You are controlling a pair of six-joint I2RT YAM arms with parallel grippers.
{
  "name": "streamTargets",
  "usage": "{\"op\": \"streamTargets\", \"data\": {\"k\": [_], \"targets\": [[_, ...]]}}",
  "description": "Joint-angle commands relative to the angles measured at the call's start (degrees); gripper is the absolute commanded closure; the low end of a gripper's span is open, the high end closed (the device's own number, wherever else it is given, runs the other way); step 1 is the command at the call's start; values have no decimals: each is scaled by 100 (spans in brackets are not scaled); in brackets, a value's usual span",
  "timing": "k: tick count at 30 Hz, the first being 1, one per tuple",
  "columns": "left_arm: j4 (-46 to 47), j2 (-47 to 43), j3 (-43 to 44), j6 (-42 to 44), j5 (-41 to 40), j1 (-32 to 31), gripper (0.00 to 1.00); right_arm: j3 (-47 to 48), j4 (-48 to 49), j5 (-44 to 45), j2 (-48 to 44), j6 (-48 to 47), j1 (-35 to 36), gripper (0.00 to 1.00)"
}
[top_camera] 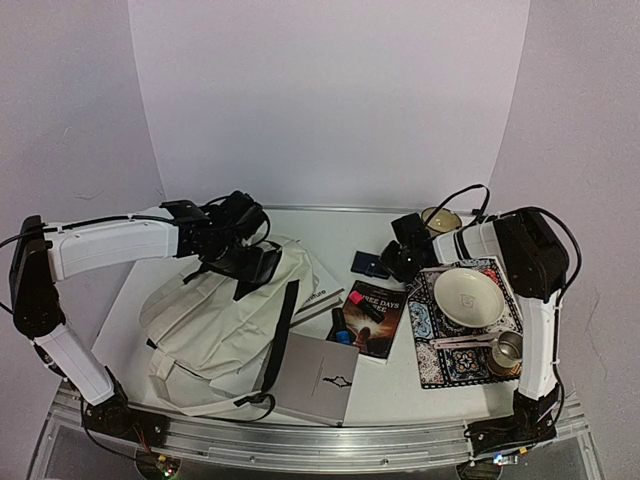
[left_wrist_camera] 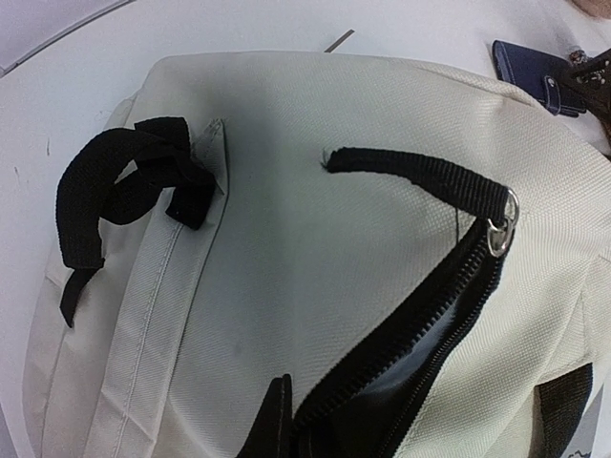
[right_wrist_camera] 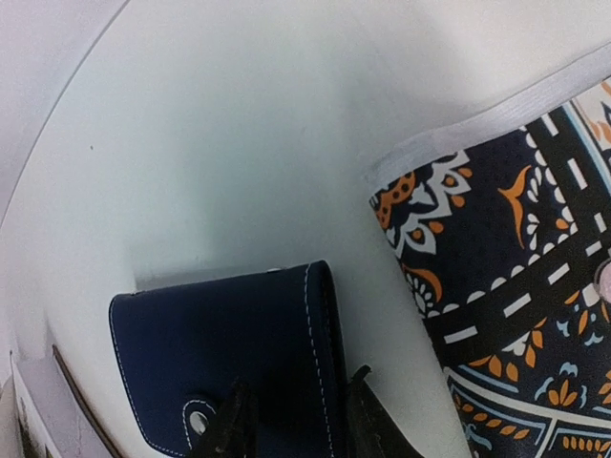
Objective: Pack the student bag
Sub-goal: Pick up the card case from the center of the board.
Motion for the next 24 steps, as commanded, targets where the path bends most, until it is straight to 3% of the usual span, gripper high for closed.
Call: {"op": "streamTargets", "data": {"k": [1,24], "targets": [[4,-110,223,61,-219,44,100,-314,-359,-936,-155,-400,-19,70],[4,-89,179,35,-94,44,100,-503,24,-2122,-342,-886,-135,74]]}}
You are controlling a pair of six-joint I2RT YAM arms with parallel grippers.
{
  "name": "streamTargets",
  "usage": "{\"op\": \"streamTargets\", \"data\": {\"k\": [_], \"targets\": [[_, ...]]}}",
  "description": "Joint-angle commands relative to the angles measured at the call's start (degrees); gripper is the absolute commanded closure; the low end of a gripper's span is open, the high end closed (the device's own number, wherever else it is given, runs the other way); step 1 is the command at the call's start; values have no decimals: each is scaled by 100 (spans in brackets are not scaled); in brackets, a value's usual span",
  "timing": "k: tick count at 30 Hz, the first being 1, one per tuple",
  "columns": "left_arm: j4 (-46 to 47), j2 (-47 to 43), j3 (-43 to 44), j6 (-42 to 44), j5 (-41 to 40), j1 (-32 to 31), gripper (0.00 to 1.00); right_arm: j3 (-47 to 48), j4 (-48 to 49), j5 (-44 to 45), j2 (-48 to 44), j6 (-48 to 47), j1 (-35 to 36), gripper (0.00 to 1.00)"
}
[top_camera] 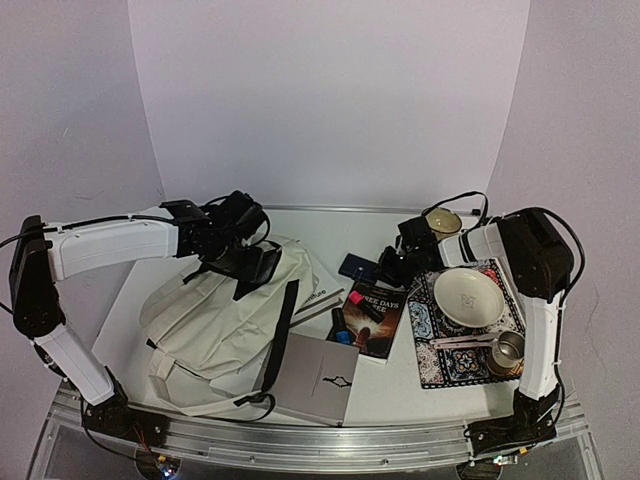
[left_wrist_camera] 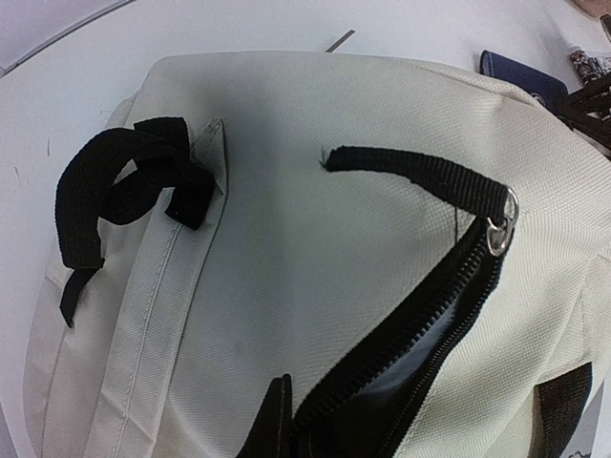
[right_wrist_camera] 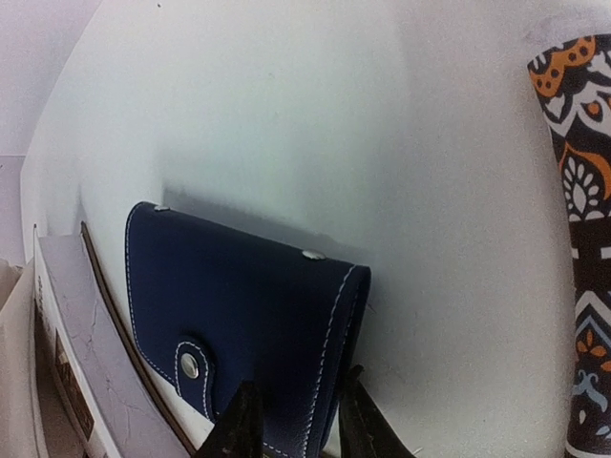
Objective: Pack the student bag
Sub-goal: Pick up the card case from the center of the board.
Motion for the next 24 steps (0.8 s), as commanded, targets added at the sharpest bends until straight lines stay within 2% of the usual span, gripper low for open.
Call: {"op": "streamTargets", "data": {"k": [1,5,10,15,24], "targets": [[4,-82,179,32,-86,38,100,-128,-283,-321,-196,-130,15,74],[1,-67,168,26,-64,40,100,-163,-203,-329,-223,-75,11,75],[4,-55,153,24,-55,41,100,-212,12,-406,-178,85,-21,83],[4,-40,121,22,-67,35,100,-254,296,-597,-104,231,-49,99],[-5,-64,150,74,-154,50,100,-418,651,-891,-379,424,-107,100]]}}
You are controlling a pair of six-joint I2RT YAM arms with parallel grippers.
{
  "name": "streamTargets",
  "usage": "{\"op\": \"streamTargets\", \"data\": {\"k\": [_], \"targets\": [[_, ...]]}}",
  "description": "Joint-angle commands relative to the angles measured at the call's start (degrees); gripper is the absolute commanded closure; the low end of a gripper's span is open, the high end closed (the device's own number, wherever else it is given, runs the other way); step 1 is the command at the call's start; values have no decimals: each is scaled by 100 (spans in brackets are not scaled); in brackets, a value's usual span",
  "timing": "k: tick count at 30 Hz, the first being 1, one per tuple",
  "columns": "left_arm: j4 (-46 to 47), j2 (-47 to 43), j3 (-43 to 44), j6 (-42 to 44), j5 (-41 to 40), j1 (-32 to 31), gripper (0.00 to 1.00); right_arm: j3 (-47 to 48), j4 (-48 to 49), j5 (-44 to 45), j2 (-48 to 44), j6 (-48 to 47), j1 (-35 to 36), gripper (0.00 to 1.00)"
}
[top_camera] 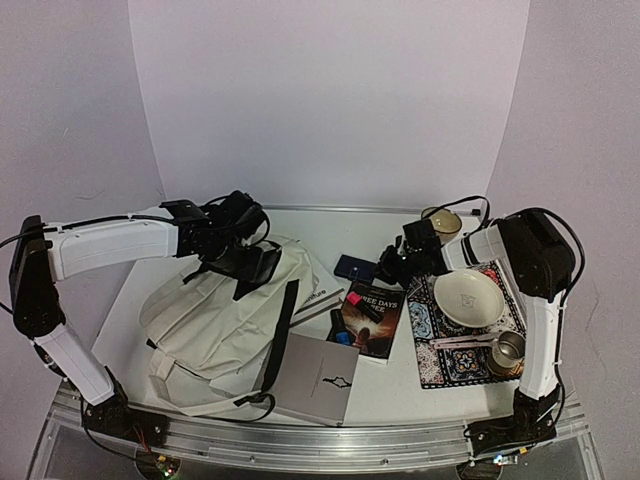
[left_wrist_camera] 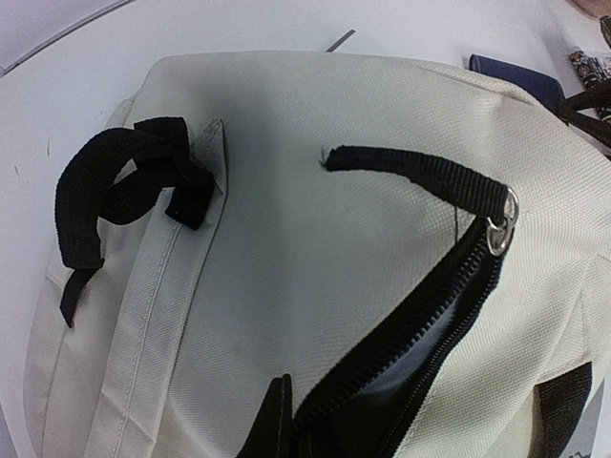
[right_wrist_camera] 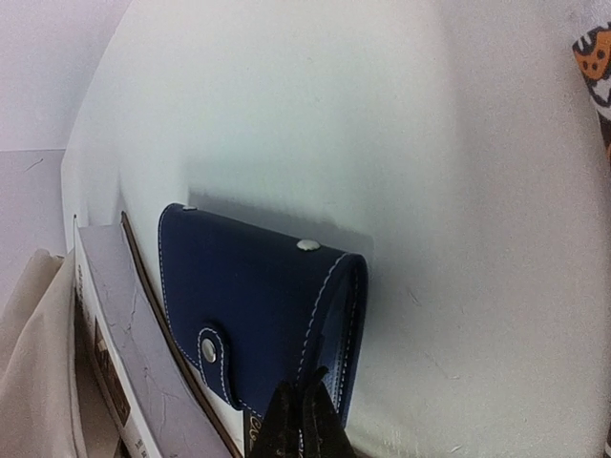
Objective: Pack the student bag
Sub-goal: Pick up the card case from the center of the board, then place the card case in the pocket on the back of the bag.
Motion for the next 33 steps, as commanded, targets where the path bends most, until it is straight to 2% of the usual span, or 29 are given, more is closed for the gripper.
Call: {"op": "streamTargets", "data": {"k": [1,10,21,33], "targets": [[-5,-69,157,75,-181,44,100,-151,-5,-289,-442,86,-6,100],[-29,-55,225,88,-221,135,100,-268,9,-351,-1421,38,-7,100],[-42,135,438,244,-159,181,100,-1017,-301,-548,-2968,27,30,100],[-32,315,610,482,194,188,100,-1099,-559,-826,-4194,125,713,100]]}}
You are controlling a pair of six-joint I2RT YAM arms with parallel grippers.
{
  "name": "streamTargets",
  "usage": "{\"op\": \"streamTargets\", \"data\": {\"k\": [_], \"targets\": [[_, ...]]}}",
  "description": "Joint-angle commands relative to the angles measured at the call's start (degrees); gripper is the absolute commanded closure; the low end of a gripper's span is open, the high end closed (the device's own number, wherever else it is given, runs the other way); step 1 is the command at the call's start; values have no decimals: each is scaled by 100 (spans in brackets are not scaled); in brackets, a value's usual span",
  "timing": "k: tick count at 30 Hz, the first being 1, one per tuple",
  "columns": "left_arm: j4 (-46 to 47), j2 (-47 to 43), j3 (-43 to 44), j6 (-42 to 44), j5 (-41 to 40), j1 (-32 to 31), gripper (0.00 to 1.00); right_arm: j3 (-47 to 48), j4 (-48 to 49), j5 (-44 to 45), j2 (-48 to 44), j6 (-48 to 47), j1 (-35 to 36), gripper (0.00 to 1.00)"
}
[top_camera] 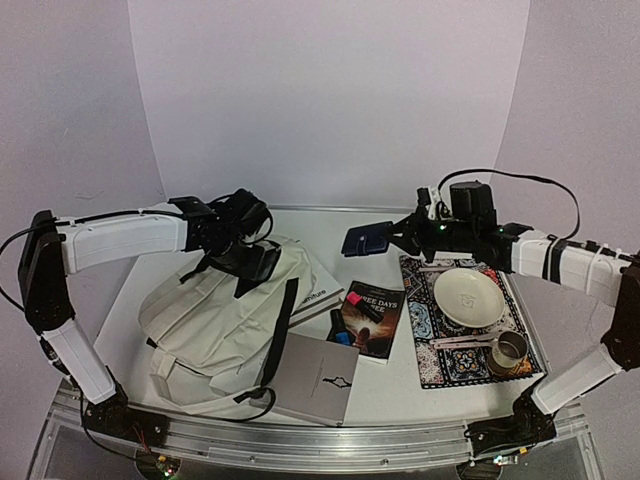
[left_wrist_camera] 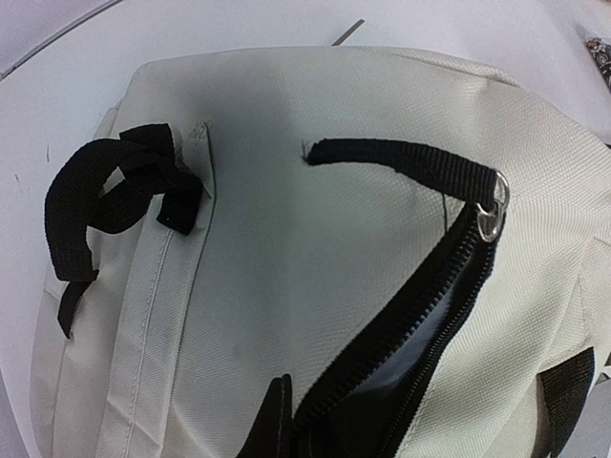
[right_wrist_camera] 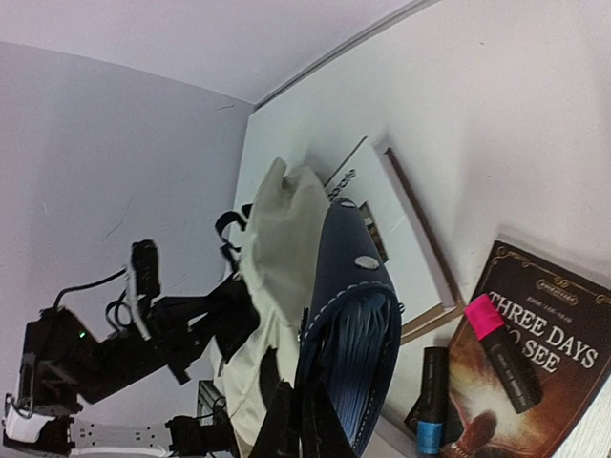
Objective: Pack the student bag
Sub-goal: Place the card case in the pocket on the back of the bag.
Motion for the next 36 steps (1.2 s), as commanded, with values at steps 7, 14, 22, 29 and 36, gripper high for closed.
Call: {"op": "streamTargets", "data": {"k": [7,14,22,29,36], "targets": [[65,-151,423,331,489,30,100,482,187,-144,-15,-17,933,100],[12,-257,407,382,734,30,100,852,588,-245,540,93,1408,100],[-8,-296,461,366,1210,29,100,1163,1138,-416,1221,366,1686,100],[1,-429,495,326,1544,25,100,1398,1361,-544,1830,477,1813,100],[8,-516,458,383,1588,25,100,1439,1713,-778,2245,766,1830,100]]}}
